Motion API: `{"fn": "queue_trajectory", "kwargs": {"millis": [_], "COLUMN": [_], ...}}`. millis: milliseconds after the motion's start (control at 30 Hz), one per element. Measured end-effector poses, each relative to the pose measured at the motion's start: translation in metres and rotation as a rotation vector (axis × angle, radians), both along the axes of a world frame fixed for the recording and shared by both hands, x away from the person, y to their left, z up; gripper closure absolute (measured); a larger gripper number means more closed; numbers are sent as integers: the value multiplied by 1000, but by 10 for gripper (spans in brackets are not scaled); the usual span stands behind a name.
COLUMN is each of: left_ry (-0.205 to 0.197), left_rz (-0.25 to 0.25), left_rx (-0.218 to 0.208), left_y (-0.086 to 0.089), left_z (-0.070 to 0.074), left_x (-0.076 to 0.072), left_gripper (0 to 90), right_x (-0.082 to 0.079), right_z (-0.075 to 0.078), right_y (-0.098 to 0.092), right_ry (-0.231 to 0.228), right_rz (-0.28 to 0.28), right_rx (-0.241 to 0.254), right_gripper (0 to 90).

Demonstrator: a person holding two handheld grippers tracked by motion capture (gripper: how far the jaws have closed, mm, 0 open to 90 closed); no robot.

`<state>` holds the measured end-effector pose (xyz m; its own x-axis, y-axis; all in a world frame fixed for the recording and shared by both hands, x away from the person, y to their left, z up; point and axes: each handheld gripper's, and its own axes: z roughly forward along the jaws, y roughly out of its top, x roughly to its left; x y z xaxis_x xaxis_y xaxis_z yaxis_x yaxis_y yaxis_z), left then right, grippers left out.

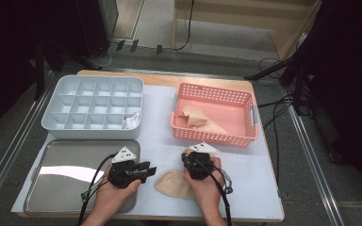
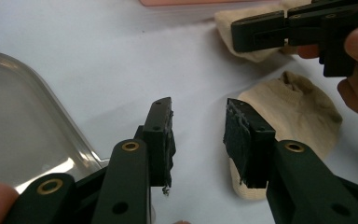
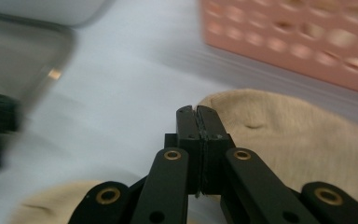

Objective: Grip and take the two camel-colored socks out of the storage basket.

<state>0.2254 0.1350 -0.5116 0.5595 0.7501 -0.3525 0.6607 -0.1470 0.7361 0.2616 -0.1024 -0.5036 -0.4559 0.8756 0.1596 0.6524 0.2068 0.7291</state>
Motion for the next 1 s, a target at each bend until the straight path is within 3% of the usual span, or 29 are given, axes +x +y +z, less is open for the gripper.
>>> {"fn": "queue_trajectory", "kwargs": {"millis": [33,133,200,267,400,567,733,900,1000], "left_ry": [-1,2,1,1,-3,-18,-12,5,28], "left_rz": [4,13,24,37,64,62,64,37,33], "left_rx": [0,2,-2,-5,-18,-26,-19,11,57], "left_y": [1,5,9,12,14,5,-4,-24,-38], "left_z": [0,-1,-1,-2,-3,2,2,-1,-5], "left_x": [0,2,3,4,8,15,27,39,44], "left_gripper": [629,626,625,624,616,591,576,567,581], "right_x": [-1,-2,-4,-7,-14,-18,-25,-26,-25], "right_z": [2,5,12,21,34,18,-7,-20,-23], "right_y": [8,22,17,0,-56,-105,-122,-119,-114], "right_ry": [-3,-8,-19,-45,-97,-56,-20,33,24], "right_rz": [25,112,128,104,-17,-123,-141,-108,-90], "right_rx": [21,122,180,205,202,154,99,133,121], "right_gripper": [879,708,666,667,669,670,666,643,657]}}
